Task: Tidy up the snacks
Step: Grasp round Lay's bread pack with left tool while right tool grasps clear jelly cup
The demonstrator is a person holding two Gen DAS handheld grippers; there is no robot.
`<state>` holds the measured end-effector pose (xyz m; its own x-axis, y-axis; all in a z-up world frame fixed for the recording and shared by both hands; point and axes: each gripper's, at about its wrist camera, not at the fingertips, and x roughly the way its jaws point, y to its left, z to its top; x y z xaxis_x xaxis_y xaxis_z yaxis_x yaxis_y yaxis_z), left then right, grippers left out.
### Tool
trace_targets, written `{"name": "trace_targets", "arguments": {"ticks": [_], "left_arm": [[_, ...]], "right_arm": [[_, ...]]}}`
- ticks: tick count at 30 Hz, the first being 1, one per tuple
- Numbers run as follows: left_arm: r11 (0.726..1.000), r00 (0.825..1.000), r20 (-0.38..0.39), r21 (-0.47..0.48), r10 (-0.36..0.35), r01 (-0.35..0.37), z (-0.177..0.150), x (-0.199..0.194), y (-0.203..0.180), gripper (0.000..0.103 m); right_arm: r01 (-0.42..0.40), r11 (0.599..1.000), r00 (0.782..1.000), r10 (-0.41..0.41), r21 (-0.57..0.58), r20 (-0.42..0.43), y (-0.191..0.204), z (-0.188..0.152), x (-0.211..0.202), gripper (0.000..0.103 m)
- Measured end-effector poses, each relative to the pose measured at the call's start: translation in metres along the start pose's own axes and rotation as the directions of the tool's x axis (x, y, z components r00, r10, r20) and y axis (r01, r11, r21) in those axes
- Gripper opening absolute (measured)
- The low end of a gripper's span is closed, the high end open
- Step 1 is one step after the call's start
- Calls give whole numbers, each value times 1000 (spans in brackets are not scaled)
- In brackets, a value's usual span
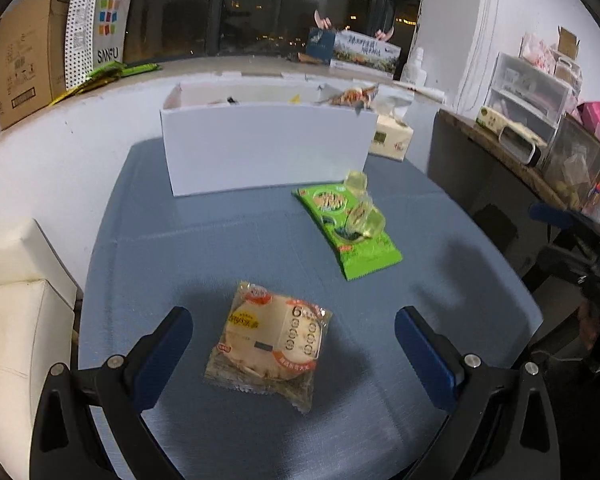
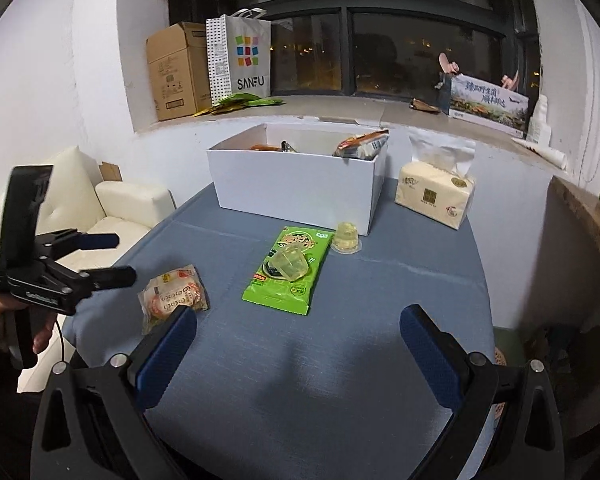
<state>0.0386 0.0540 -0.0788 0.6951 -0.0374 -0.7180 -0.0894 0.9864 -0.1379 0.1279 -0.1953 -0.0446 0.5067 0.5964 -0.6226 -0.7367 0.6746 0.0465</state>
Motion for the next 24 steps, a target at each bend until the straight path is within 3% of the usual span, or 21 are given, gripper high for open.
{"name": "trace_targets", "arguments": {"ticks": [11,17,18,20,24], "left_arm": [[999,979,-201,31,-18,25,-11,77,12,103],[998,979,-204,60,-5,17,-12,84,13,102],[998,979,-202,69,4,10,-13,84,12,100],[992,980,-189,119,63,-41,-15,81,8,81],[997,988,-148,80,31,-20,-15,65,14,78]], "right_arm": [[-25,997,1000,26,-67,1,19,-2,-2,103],[-29,997,1000,29,-78,-7,23,-3,0,103],[-29,996,1000,29,-79,-9,24,-4,0,103],[-31,996,999,30,-80,-11,25,-4,1,103],[-35,996,999,33,-84,-21,25,-5,4,103]]}}
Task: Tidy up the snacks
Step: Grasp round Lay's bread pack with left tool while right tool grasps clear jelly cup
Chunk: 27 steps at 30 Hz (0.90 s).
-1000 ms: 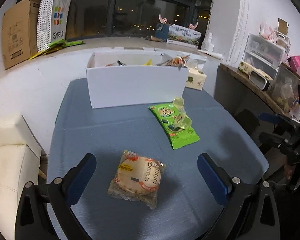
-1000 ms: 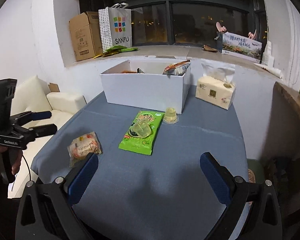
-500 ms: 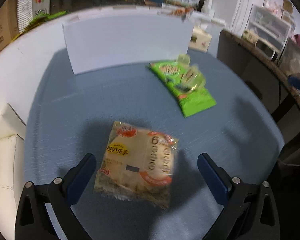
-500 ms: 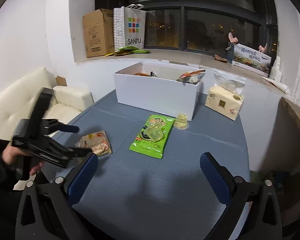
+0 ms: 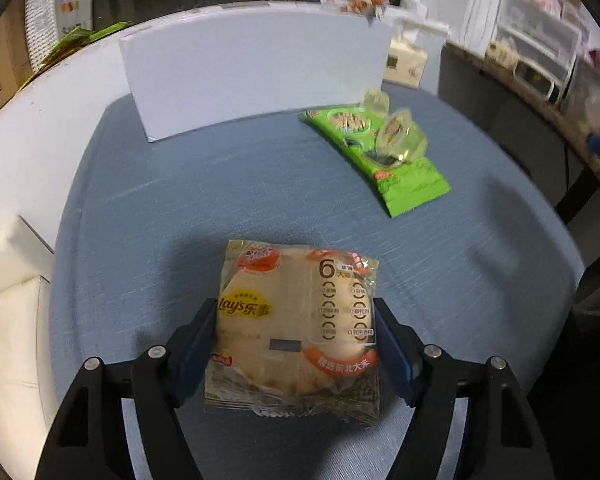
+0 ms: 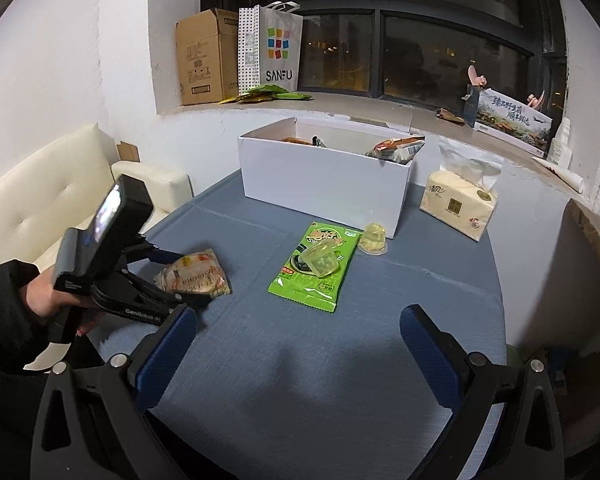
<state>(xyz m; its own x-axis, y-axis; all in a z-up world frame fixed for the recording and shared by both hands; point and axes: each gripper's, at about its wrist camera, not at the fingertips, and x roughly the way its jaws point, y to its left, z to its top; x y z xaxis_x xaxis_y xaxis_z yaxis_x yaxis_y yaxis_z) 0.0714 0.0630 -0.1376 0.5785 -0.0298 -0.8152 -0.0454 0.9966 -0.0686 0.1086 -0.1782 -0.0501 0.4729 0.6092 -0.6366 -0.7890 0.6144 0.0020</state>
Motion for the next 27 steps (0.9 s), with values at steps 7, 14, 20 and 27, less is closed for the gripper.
{"name": "trace_targets", "arguments": {"ticks": [7,14,20,27], "left_arm": [[996,980,200,-79,-13,30,2,-67,3,78],[994,931,365,-91,-15,52,9,-131,3,78],[993,920,392,-97,-25,69,9,-144,7,78],[991,933,359,-104,-37,80,3,-133,8,78]], "right_arm": [[-18,999,999,17,-39,-36,2,5,20,103],[-39,997,996,34,-64,-78,-11,34,72,103],[-16,999,994,11,-41,-109,-23,51,117,103],[-31,999,986,27,-21,-165,-23,49,156,103]]}}
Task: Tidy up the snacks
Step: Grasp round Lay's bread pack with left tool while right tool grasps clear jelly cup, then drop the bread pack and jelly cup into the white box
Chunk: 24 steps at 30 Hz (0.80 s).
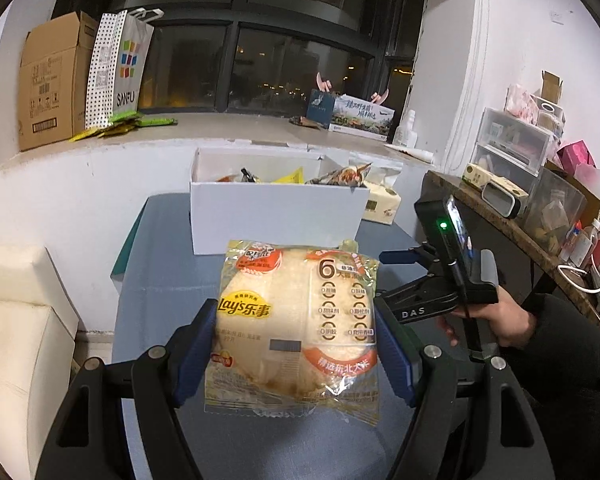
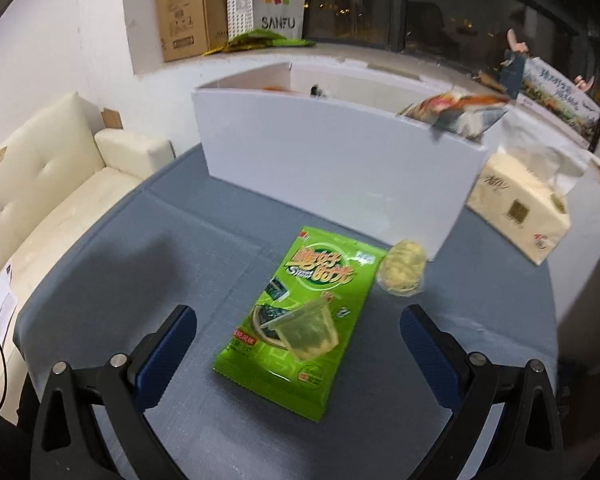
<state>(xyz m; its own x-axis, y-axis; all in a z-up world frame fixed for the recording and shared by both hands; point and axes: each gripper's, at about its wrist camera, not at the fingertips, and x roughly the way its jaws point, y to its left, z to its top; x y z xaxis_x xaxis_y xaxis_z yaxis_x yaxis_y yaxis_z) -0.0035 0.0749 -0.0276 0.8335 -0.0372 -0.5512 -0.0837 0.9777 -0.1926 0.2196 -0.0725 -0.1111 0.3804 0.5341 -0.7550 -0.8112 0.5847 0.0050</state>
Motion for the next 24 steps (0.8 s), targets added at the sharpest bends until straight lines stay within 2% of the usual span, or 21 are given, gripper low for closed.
{"name": "trace_targets", "arguments": {"ticks": [2,4,5,6,7,9,11,14,20,24], "left_arm": [[1000,1000,-7,-1,-5,5,-2,2,-1,78],[1000,1000,-14,-1,-11,11,-4,5,-3,78],[1000,1000,-18,-2,-13,13,-5,6,-4,78],[1000,1000,-24,-2,-17,17,-6,8,-4,78],[1000,999,-27,-2,-18,18,-7,9,-5,78],[1000,999,-31,-3,-23,23,-8,10,-5,78],[1000,999,-31,-3,-25,25,-9,10,-6,78],[1000,999,-24,-4,-27,27,-9,9,-6,78],[998,999,12,-30,-48,49,8,11,-5,78],[998,997,50,13,-57,56,42,21,-9,78]], "right_arm": [[-4,1000,1000,4,0,-6,1,-2,7,103],[-12,1000,1000,12,15,-17,-1,-3,14,94],[-15,1000,1000,15,25,-22,-2,-3,17,77],[-15,999,999,16,35,-28,-3,-2,20,53],[-14,999,999,15,36,-38,-4,-2,23,49],[-8,999,998,10,45,-57,-6,-1,28,48],[-43,996,998,47,84,-51,-11,0,25,48],[-62,991,998,65,121,-17,-19,0,12,48],[-102,983,992,89,150,94,-25,-2,-37,48],[-129,978,976,97,161,197,-28,12,-77,48]]}}
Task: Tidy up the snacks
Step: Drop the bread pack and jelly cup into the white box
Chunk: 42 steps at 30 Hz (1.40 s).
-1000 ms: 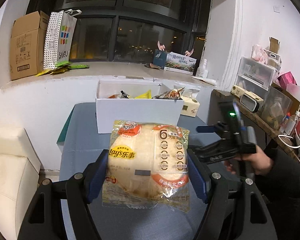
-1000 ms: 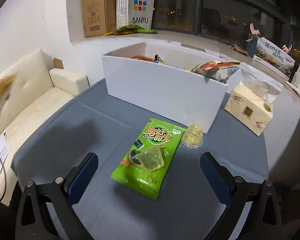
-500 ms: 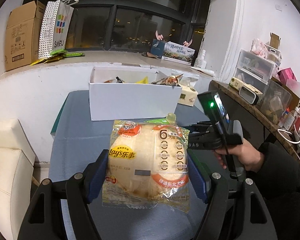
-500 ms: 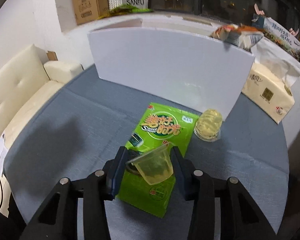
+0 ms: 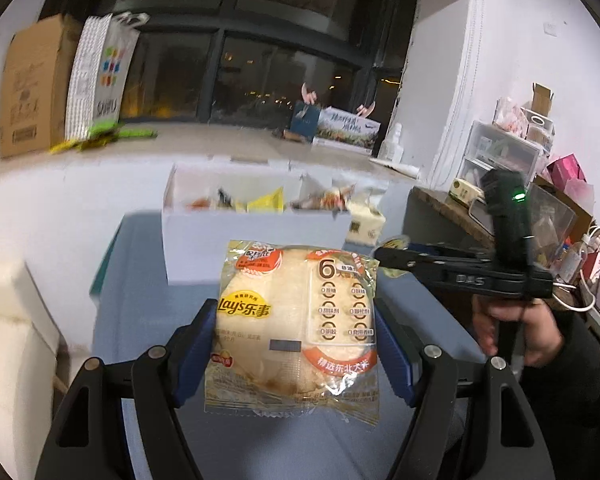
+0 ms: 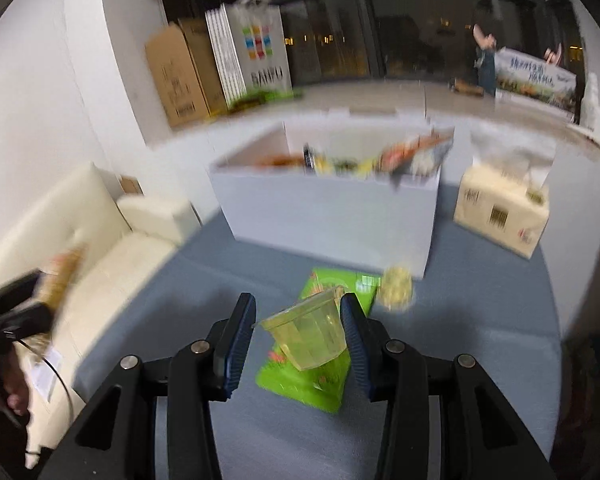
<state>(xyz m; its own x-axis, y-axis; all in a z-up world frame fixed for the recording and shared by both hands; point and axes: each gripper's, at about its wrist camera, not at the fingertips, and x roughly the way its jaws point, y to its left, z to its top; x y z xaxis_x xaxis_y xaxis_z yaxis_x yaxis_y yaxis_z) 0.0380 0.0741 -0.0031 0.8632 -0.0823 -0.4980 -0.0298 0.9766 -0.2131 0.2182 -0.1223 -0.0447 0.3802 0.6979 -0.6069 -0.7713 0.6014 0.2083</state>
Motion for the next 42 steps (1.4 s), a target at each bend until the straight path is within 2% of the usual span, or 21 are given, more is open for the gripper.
{"name": "trace_targets", "arguments": {"ticks": [3,8,13,17,19,20,22,23,24,26,29,34,38,42], "left_arm": [[1000,999,38,22,-18,17,38,14,3,78],[1000,998,56,11,8,-8,112,62,28,78],[998,1000,-10,-62,18,-19,165,134,64,78],[995,997,-61,-81,49,-54,186,181,80,78],[993,996,-68,-100,57,-63,194,199,89,78],[992,995,-74,-105,68,-76,196,205,93,80],[987,988,-122,-115,97,-112,201,222,102,101],[985,985,-138,-124,101,-118,201,227,105,103],[984,983,-149,-126,104,-123,201,229,108,103],[980,977,-168,-126,129,-151,196,231,113,103],[979,972,-173,-99,160,-179,188,229,113,103],[982,973,-162,-66,166,-179,181,214,105,103],[985,980,-115,-38,161,-166,176,181,87,103],[987,985,-63,8,160,-159,157,137,60,103]], "right_arm": [[8,1000,998,-8,-12,63,4,26,-15,48],[26,1000,992,-27,7,120,-7,79,-18,48],[45,994,994,-54,99,91,-45,136,21,48],[78,984,996,-85,161,37,-76,166,54,48],[95,985,995,-99,147,15,-84,178,68,48],[108,984,994,-110,141,3,-88,183,73,48],[129,978,992,-127,162,-18,-98,194,86,48],[125,976,992,-122,178,-29,-103,197,91,50],[127,973,992,-123,191,-35,-106,200,95,71],[157,963,987,-150,221,-50,-114,204,102,103],[162,958,987,-157,238,-42,-120,203,102,103],[169,966,986,-167,198,-27,-112,197,94,103],[136,971,990,-140,198,10,-104,192,79,103],[135,982,987,-145,134,66,-84,177,50,103]]}}
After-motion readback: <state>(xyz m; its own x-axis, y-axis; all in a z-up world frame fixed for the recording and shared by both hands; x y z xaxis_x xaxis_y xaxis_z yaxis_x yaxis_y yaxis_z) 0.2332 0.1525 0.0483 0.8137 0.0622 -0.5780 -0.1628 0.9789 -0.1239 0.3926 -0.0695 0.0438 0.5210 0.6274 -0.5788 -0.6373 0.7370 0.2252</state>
